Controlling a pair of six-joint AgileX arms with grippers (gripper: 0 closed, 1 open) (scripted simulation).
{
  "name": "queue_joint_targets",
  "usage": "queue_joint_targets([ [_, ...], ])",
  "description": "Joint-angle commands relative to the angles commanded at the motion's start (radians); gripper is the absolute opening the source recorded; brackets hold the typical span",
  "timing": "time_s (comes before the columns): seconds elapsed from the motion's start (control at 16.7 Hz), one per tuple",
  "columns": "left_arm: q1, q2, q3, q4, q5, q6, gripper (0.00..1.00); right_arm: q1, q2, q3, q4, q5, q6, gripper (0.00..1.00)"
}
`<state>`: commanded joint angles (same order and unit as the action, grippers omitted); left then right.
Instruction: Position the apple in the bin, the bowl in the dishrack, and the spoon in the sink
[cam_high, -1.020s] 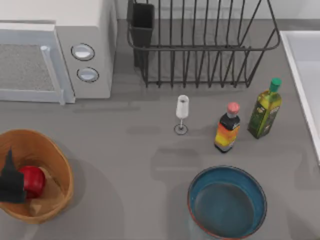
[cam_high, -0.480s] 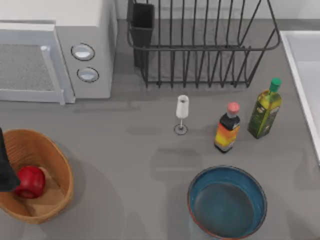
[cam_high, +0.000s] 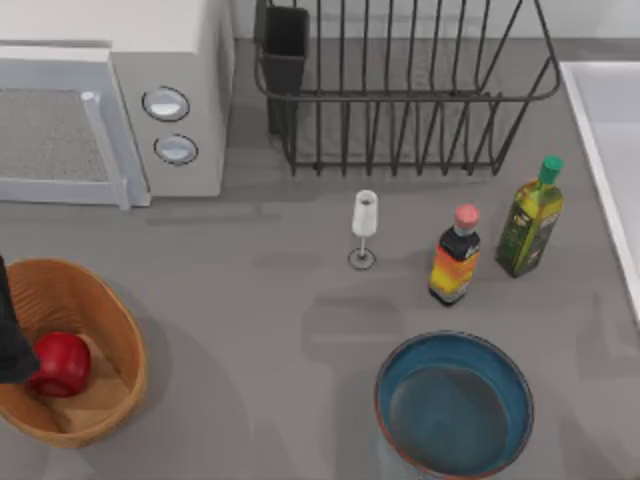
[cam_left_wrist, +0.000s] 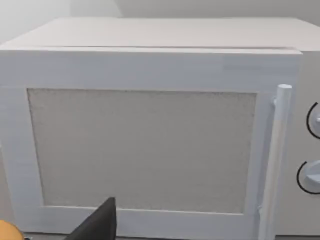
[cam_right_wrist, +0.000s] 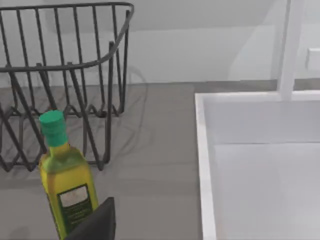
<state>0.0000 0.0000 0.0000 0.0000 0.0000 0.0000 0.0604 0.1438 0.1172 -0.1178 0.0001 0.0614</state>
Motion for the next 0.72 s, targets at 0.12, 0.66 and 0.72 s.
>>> queue_joint_targets([
  [0.12,0.000,0.000,0.000,0.000,0.000,0.000,1.00,0.038,0.107,0.074,-0.075,0.000,0.039,1.00],
  [0.66,0.000,0.000,0.000,0.000,0.000,0.000,1.00,0.205,0.538,0.397,-0.401,0.000,0.208,1.00],
  [0.72,0.000,0.000,0.000,0.000,0.000,0.000,1.00,0.223,0.585,0.433,-0.437,0.000,0.227,1.00],
])
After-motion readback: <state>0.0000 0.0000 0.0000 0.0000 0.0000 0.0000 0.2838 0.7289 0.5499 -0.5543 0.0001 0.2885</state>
